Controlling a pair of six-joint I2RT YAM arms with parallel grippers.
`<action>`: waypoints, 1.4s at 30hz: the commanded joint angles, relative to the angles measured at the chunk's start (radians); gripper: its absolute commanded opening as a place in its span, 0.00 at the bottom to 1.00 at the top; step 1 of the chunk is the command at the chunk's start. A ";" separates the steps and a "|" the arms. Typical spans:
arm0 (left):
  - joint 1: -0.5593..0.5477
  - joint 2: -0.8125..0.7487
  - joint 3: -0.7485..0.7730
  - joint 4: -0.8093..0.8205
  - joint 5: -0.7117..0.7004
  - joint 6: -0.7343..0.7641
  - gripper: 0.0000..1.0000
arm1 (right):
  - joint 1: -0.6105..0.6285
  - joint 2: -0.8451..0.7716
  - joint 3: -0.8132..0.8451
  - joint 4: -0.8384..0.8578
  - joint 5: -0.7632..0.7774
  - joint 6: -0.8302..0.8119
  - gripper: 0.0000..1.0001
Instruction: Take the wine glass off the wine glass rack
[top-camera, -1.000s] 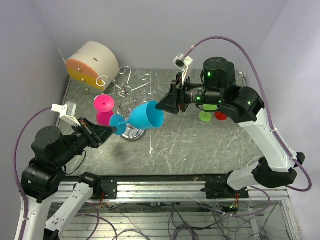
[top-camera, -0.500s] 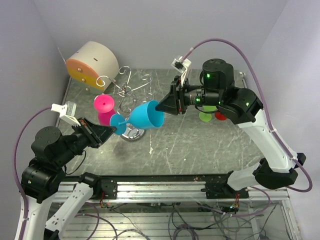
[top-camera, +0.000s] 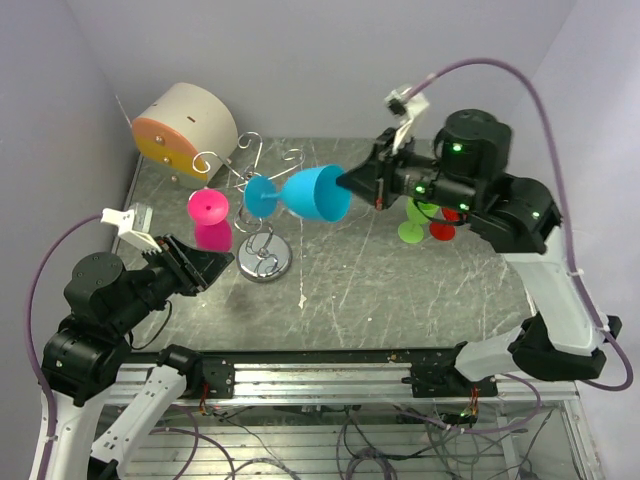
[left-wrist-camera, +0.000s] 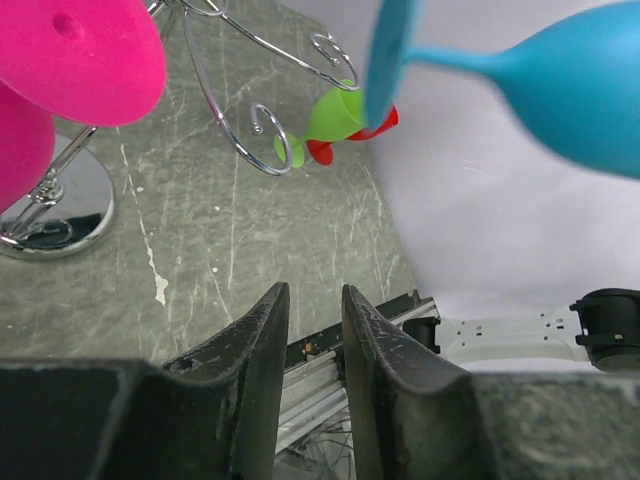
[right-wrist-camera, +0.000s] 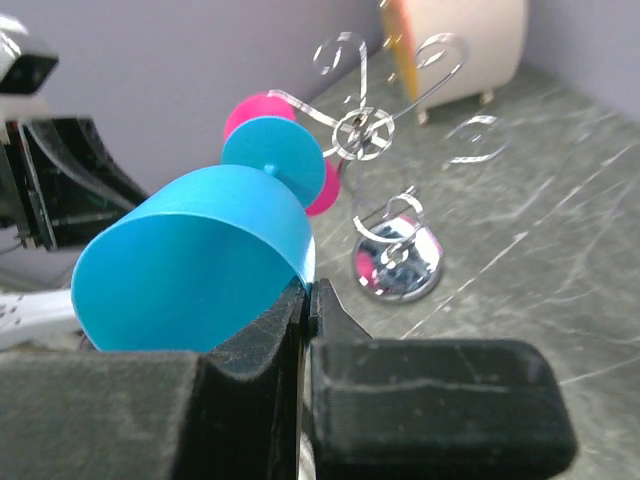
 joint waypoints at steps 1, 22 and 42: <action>-0.005 0.001 0.018 -0.020 -0.044 0.040 0.39 | 0.000 -0.044 0.113 -0.043 0.208 -0.052 0.00; -0.005 -0.217 -0.076 -0.103 -0.435 0.172 0.37 | -0.435 0.296 0.165 -0.127 0.362 -0.064 0.00; -0.005 -0.320 -0.159 -0.132 -0.535 0.195 0.38 | -0.528 0.617 0.088 -0.257 0.280 -0.084 0.00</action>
